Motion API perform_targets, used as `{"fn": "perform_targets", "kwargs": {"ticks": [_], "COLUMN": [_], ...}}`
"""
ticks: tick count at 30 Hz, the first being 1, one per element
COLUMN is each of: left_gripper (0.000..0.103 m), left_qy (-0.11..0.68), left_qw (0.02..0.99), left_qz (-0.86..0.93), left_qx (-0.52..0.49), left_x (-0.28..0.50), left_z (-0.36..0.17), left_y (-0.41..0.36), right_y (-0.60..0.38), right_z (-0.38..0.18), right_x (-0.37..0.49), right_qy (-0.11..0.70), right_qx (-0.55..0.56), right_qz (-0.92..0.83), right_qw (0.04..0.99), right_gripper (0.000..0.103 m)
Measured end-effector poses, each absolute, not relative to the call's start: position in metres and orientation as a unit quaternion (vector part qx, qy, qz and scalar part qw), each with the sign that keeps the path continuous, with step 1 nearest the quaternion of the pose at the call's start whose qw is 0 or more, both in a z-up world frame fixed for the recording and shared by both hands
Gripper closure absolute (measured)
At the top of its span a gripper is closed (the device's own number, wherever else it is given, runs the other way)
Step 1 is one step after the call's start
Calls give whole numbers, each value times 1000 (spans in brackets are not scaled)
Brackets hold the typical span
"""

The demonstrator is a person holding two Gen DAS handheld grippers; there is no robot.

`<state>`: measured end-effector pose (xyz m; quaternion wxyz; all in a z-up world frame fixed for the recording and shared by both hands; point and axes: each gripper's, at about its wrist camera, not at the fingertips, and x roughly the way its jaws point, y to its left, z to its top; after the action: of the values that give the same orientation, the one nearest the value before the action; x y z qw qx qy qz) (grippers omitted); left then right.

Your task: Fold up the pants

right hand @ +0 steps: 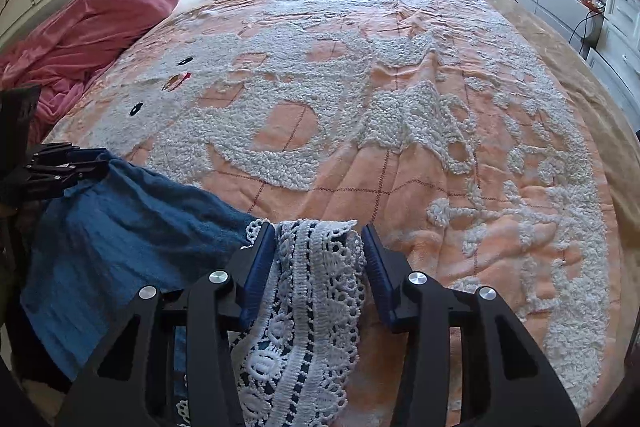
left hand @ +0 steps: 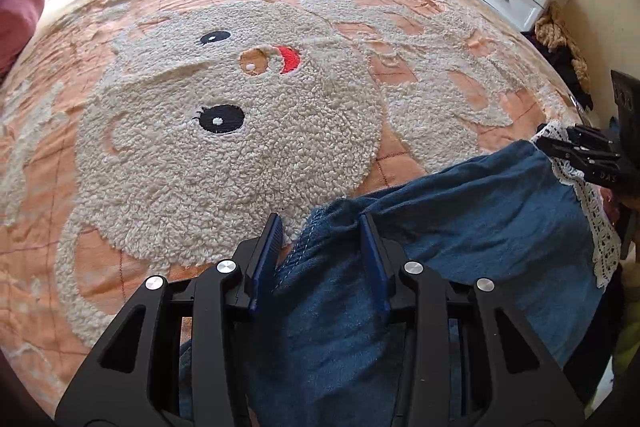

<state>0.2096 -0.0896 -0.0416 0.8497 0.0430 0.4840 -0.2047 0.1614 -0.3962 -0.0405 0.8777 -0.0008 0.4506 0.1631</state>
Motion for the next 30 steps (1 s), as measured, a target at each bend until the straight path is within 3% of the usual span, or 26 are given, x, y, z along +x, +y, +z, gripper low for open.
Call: {"fn": "perform_targets", "kwargs": {"ticks": [5,7,9,11,21,26,30], "left_gripper": [79,85,93,96,99,99,99], "left_qy": [483,486,489,488,441,430,452], "left_qw": [847,844,841,842,873,881,873], "left_qz": [-217,-223,-227,-228,-200,-187,-169], "left_qx": [55,48,38,38,50,60,70], "left_x": [208,210,211,209,211,231,245], "left_z": [-42,-43,-45,-45,-23,-15,-36], "left_y": [-97,-99,-100,-101,-110,-119,-122], "right_y": [-395,-397,-395,-388,-367,-364,-368], "right_z": [-41,-43,-43,-39,16,18,-19], "right_x": [147,149,148,141,120,163,203], "right_qy": [443,445,445,433,290,310,389], "right_qx": [-10,6,13,0,-99,-146,-139], "right_qz": [170,171,180,178,111,76,81], "right_qw": [880,879,877,884,945,937,907], "right_gripper": [64,67,78,80,82,82,80]}}
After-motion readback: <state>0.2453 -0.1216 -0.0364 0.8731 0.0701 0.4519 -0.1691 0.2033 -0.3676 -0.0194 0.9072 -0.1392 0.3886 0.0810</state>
